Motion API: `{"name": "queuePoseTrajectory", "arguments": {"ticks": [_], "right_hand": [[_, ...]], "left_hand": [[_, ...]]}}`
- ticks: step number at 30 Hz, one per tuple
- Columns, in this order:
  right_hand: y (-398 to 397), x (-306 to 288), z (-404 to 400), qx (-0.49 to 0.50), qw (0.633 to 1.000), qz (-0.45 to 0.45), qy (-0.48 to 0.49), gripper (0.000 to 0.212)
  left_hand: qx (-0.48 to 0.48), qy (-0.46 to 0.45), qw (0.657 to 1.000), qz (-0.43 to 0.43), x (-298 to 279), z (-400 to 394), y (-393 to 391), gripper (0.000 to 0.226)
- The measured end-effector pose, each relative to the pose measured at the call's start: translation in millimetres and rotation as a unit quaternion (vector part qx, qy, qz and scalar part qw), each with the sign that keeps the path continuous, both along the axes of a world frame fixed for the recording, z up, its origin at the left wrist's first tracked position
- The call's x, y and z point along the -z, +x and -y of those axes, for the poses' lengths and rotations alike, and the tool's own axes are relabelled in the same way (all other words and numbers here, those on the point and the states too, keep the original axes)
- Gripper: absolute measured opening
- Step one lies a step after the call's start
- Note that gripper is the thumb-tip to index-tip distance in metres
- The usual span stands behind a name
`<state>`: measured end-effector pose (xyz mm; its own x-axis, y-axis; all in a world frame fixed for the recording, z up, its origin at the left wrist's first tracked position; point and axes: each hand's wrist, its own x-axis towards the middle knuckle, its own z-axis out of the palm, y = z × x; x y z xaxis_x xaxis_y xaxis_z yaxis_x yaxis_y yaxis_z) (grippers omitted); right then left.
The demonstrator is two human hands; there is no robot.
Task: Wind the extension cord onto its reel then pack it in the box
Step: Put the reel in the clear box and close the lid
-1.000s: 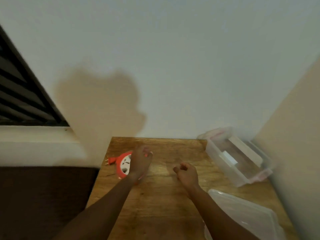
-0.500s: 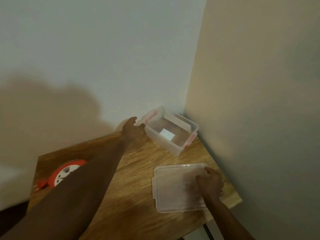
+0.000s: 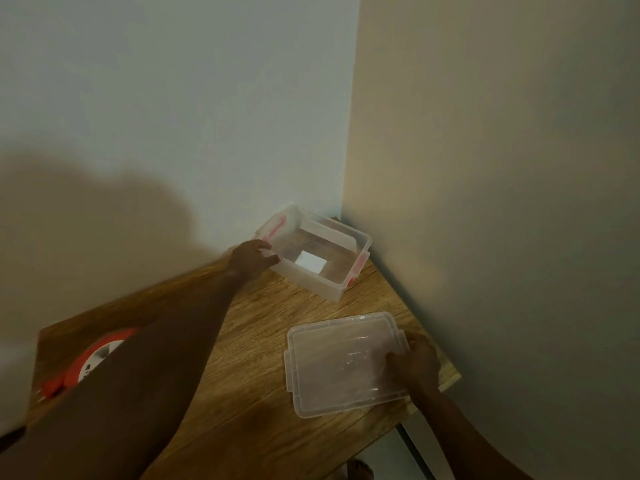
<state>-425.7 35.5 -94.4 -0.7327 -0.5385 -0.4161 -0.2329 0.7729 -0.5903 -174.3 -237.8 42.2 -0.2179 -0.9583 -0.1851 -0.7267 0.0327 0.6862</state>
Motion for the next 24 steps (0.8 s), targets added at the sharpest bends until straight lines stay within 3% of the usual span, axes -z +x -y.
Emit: {"name": "queuePoseTrajectory", "arguments": {"ticks": [2, 6, 10, 14, 19, 24], "right_hand": [[9, -29, -2, -0.007, 0.999, 0.006, -0.031, 0.049], [19, -70, -5, 0.005, 0.996, 0.040, -0.084, 0.003], [15, -73, -3, 0.028, 0.990, 0.069, -0.123, 0.020], [19, -81, 5, 0.015, 0.983, 0.106, -0.152, 0.017], [40, -91, 25, -0.041, 0.976, 0.139, -0.161, 0.024], [69, -100, 50, -0.067, 0.966, 0.188, -0.163, 0.022]], "left_hand": [[-0.012, 0.003, 1.000, -0.012, 1, 0, 3, 0.041], [-0.035, 0.009, 0.999, -0.028, 4, -3, 4, 0.032], [-0.066, -0.015, 0.998, -0.001, 3, -8, 7, 0.028], [-0.068, -0.049, 0.996, 0.012, 2, -13, 17, 0.020], [-0.094, -0.096, 0.991, 0.002, -2, -23, 38, 0.042], [-0.164, -0.123, 0.978, -0.029, -6, -39, 87, 0.034]]}}
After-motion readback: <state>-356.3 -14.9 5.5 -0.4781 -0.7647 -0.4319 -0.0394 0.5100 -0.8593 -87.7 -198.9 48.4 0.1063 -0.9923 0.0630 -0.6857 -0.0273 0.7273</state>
